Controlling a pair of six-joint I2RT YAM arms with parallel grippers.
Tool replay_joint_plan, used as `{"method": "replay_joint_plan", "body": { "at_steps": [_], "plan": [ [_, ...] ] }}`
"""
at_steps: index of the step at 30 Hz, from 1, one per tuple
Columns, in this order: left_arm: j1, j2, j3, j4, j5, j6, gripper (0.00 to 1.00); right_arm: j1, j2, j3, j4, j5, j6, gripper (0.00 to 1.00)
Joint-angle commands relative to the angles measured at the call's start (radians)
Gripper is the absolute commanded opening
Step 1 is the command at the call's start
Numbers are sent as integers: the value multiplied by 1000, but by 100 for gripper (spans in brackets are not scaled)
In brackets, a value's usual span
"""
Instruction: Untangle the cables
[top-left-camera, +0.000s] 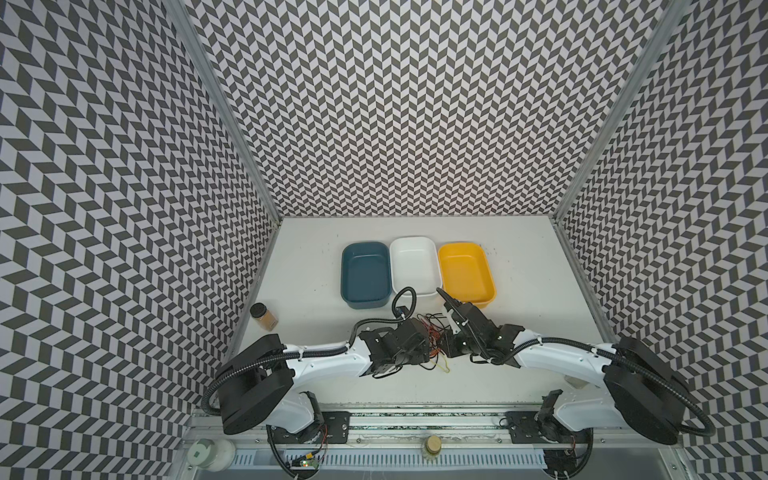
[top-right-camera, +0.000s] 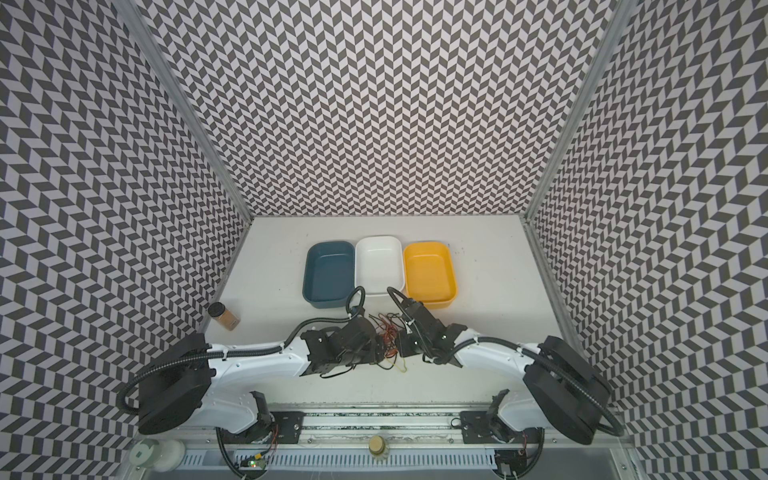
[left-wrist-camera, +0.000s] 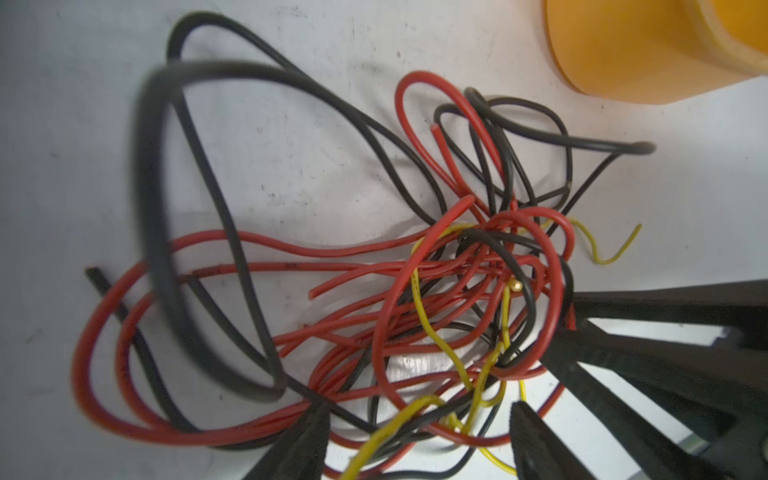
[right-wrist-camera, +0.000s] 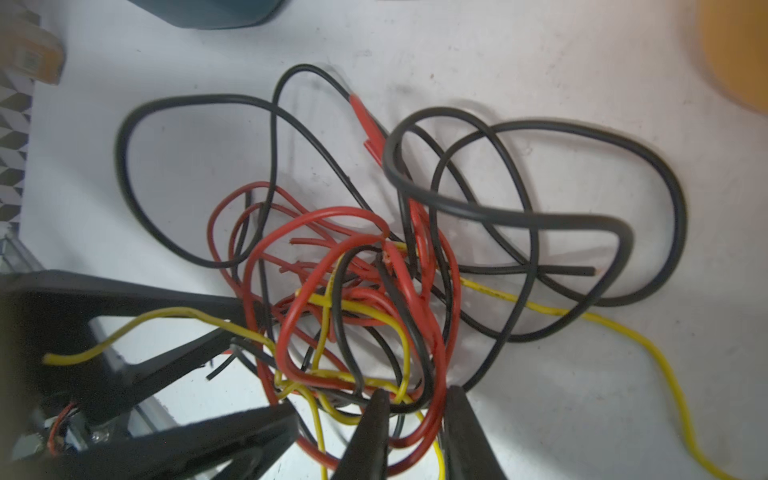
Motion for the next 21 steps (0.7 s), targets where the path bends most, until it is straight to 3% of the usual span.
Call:
{"method": "replay_joint_plan", "body": {
  "at_steps": [1, 5, 12, 17, 21],
  "plan": [
    [-6, 13, -25, 31, -5, -11, 65, -3, -57, -33, 86, -44, -29, 21],
    [-6, 15, -49, 51, -4, -18, 58, -3, -95, -58, 125, -63, -29, 22],
    [-4, 8, -76, 74, 4, -27, 39, -3, -86, -52, 140, -82, -3, 46],
    [-4, -25, -86, 70, 7, -28, 21, -4, -57, -35, 106, -33, 20, 47],
    [-4, -72, -98, 58, 14, -28, 0, -4, -38, -53, 192, -82, 17, 47]
  ]
}}
